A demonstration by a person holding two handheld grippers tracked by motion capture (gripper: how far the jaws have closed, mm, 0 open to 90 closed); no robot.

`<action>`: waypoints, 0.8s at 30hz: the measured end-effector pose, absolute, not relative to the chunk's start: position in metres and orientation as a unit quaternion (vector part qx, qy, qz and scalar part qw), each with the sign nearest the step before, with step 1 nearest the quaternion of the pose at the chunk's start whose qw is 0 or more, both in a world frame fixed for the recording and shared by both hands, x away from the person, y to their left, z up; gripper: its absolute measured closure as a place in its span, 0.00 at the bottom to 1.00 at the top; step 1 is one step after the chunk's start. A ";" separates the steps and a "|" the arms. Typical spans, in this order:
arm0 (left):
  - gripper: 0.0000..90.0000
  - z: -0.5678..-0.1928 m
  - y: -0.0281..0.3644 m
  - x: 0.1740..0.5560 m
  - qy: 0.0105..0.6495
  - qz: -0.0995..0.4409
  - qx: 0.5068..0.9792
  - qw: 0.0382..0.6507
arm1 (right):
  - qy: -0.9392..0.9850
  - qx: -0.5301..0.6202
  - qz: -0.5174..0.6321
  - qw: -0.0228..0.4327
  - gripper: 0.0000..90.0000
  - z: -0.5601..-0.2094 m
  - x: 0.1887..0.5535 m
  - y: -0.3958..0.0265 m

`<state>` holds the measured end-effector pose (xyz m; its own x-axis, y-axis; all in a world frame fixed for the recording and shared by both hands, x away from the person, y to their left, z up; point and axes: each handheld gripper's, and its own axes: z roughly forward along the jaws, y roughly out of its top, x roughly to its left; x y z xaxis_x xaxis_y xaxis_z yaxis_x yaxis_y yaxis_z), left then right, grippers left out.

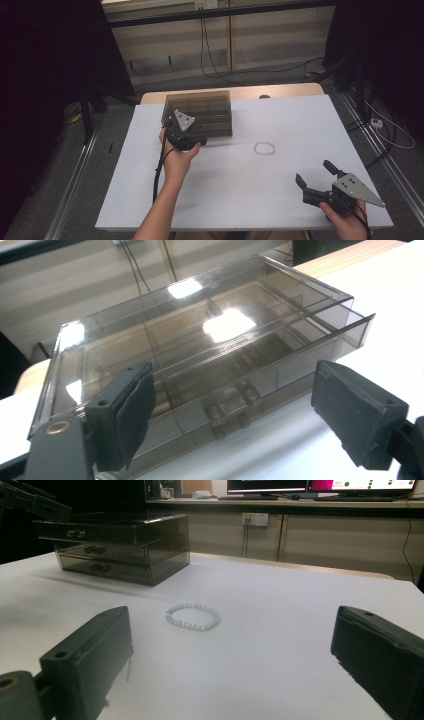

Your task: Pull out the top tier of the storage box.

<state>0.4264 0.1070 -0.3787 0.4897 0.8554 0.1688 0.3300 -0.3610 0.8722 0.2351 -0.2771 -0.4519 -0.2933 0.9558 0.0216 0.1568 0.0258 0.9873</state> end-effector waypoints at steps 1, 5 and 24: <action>0.20 -0.378 0.107 0.427 0.392 0.317 0.760 0.409 | 0.607 0.458 0.527 0.379 0.02 -0.452 0.235 -0.277; 0.20 -0.374 0.106 0.432 0.391 0.306 0.767 0.407 | 0.607 0.458 0.527 0.380 0.02 -0.452 0.235 -0.278; 0.17 -0.371 0.099 0.449 0.391 0.269 0.780 0.407 | 0.607 0.458 0.527 0.380 0.02 -0.452 0.235 -0.279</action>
<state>0.4492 0.0990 -0.3711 0.5493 0.8295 0.1013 0.3911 -0.3623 0.8460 0.2346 -0.2789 -0.4515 -0.2916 0.9563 0.0210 0.1559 0.0259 0.9874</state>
